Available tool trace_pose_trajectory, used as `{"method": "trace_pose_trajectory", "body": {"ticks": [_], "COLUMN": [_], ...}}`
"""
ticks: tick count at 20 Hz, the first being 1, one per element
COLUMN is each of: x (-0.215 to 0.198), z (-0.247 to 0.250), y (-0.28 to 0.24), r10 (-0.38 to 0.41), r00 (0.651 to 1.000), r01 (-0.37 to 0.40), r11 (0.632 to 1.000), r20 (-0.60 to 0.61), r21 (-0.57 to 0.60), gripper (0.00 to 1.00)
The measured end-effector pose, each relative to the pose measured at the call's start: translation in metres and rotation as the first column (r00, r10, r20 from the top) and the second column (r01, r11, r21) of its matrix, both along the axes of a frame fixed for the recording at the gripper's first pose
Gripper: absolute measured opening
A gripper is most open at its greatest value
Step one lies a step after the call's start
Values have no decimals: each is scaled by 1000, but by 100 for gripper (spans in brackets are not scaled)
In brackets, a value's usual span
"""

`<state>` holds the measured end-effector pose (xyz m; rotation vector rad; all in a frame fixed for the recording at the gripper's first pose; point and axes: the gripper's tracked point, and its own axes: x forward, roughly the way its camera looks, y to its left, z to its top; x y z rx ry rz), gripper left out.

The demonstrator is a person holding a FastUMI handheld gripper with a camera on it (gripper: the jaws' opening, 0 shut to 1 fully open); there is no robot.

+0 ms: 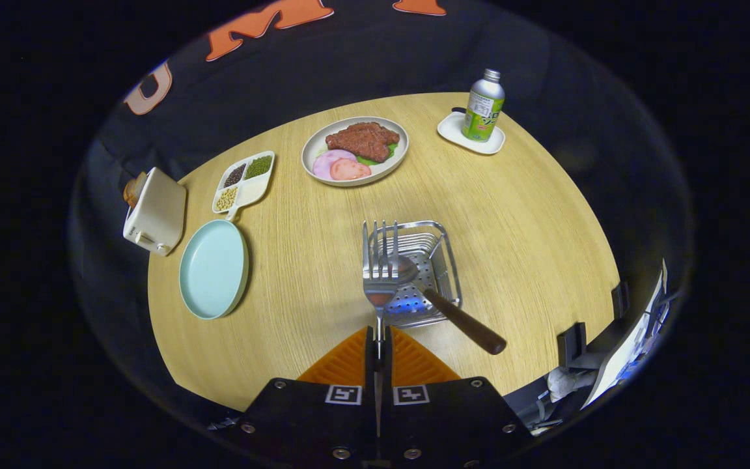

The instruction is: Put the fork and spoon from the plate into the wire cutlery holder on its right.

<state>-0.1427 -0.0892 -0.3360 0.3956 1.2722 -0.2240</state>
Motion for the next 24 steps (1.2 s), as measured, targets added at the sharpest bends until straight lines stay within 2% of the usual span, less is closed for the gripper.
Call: {"method": "trace_pose_trajectory", "body": {"ticks": [4, 8, 11, 14, 16, 21, 23, 24], "x": [3, 9, 26, 48, 62, 96, 105, 109], "z": [-3, 3, 17, 37, 59, 116, 144, 158], "y": [-18, -20, -23, -32, -35, -55, -58, -59], "r10": [-13, 4, 8, 37, 57, 97, 100, 98], "r00": [1000, 999, 991, 965, 932, 818, 760, 728], "r01": [14, -3, -6, -22, -28, 23, 52, 68], "r11": [999, 1000, 1000, 998, 996, 979, 976, 975], "r20": [18, 46, 135, 261, 357, 567, 642, 678], "r21": [-30, -22, -17, -62, -86, -201, -213, -213], "gripper": [5, 8, 10, 14, 27, 71, 84, 86]}}
